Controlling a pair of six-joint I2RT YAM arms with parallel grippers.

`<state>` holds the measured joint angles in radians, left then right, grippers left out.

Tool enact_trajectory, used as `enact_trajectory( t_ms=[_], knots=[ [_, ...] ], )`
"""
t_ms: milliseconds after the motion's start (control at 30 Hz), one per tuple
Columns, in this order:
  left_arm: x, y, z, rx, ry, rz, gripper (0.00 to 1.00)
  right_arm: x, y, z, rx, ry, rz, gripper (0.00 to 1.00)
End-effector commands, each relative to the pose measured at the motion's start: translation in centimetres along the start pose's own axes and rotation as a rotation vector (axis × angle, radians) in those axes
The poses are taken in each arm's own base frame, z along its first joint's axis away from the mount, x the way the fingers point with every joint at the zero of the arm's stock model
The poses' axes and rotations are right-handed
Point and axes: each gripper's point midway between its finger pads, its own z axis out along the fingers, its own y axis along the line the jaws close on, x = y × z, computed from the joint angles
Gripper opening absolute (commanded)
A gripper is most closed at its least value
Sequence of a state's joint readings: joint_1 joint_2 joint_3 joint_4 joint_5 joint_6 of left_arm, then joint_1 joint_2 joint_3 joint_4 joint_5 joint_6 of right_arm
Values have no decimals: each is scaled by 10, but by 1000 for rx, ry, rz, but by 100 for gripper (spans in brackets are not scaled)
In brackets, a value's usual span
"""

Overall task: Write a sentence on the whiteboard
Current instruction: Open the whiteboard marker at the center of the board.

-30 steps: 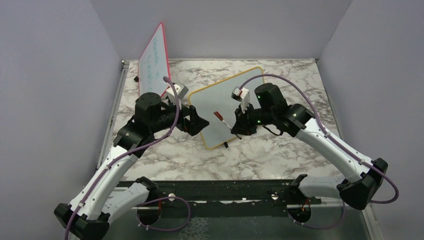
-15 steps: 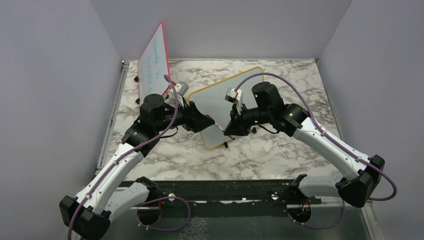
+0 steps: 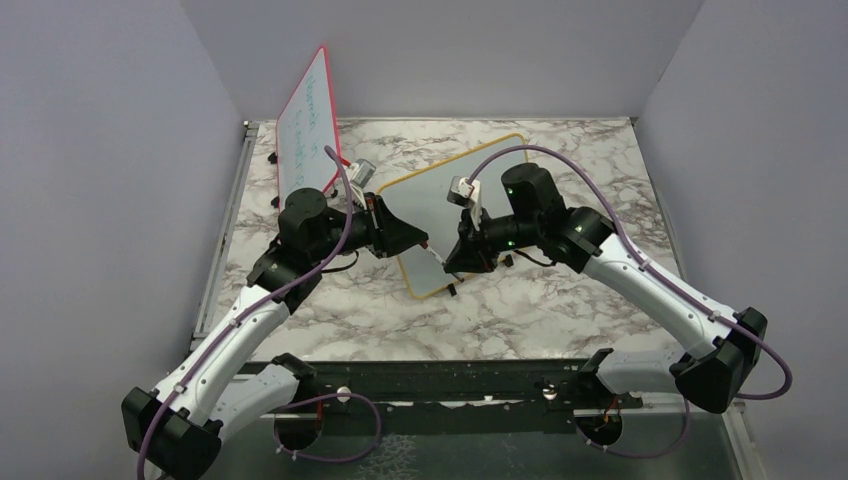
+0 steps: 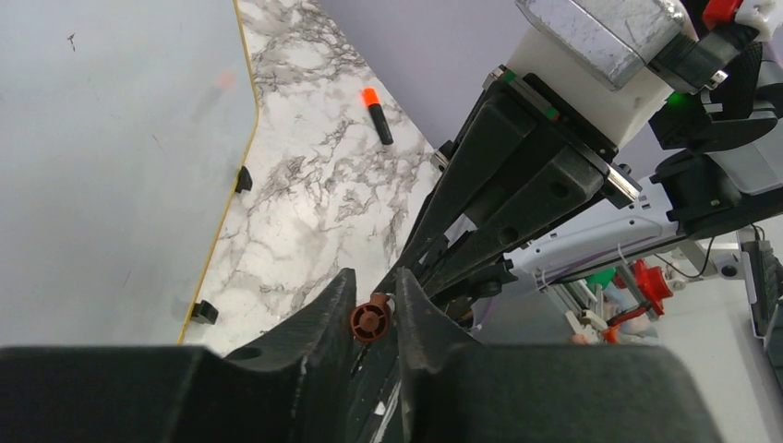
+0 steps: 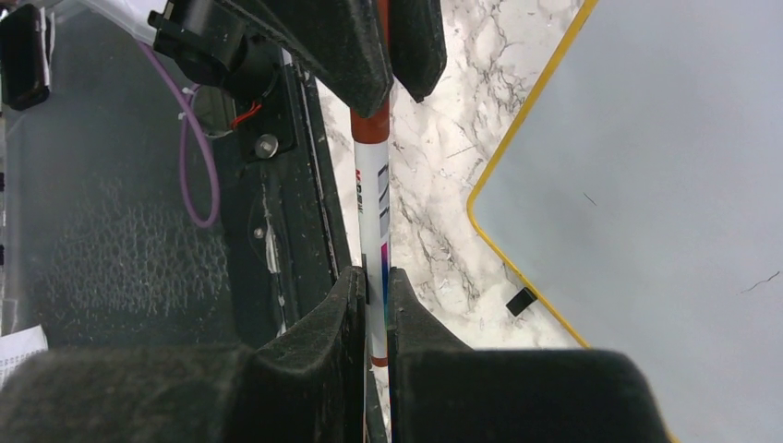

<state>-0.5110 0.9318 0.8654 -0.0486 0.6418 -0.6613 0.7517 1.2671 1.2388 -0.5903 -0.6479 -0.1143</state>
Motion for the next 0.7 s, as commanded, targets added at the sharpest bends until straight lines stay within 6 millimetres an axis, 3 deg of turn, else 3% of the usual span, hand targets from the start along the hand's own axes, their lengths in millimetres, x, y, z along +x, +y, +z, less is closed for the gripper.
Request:
enact_trajectory(
  t_ms=[0,167,300,367,500,667],
  knots=[
    [-3,-14,-1,66,-14,2,18,-8,2,6,-30,-32,-28,1],
    [-6,-12,-5,37,-50,-14,0,-16,-1,6,2,-91,-10,1],
    [-14,-5,-12,-27,-132,-43,0,-26,0,6,14,-172,26,10],
    [-17,-1,-17,-54,-183,-72,0,-29,-2,6,26,-207,59,22],
    [-24,6,-27,-98,-284,-128,0,-35,-5,5,57,-289,122,34],
    [-29,12,-39,-121,-391,-202,0,-49,-7,-10,104,-500,217,44]
  ],
)
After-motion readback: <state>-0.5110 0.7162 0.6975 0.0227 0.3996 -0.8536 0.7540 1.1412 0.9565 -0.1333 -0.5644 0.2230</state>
